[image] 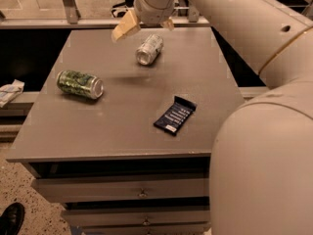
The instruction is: Pick 7up can
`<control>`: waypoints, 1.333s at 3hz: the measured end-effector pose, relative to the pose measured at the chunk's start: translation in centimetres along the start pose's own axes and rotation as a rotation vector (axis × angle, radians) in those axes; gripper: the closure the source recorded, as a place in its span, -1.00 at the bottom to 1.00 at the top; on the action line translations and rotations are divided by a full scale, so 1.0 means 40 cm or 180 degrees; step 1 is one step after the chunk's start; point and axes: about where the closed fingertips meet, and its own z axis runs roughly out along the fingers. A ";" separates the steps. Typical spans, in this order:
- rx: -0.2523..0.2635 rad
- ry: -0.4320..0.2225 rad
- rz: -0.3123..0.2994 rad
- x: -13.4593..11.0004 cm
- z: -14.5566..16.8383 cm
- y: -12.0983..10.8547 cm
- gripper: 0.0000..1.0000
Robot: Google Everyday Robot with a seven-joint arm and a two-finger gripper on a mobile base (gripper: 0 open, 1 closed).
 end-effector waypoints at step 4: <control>0.0263 0.0217 0.0363 0.011 0.246 -0.117 -1.00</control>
Offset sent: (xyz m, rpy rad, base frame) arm 0.0636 -0.0075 -0.0610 -0.0343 0.0345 -0.1397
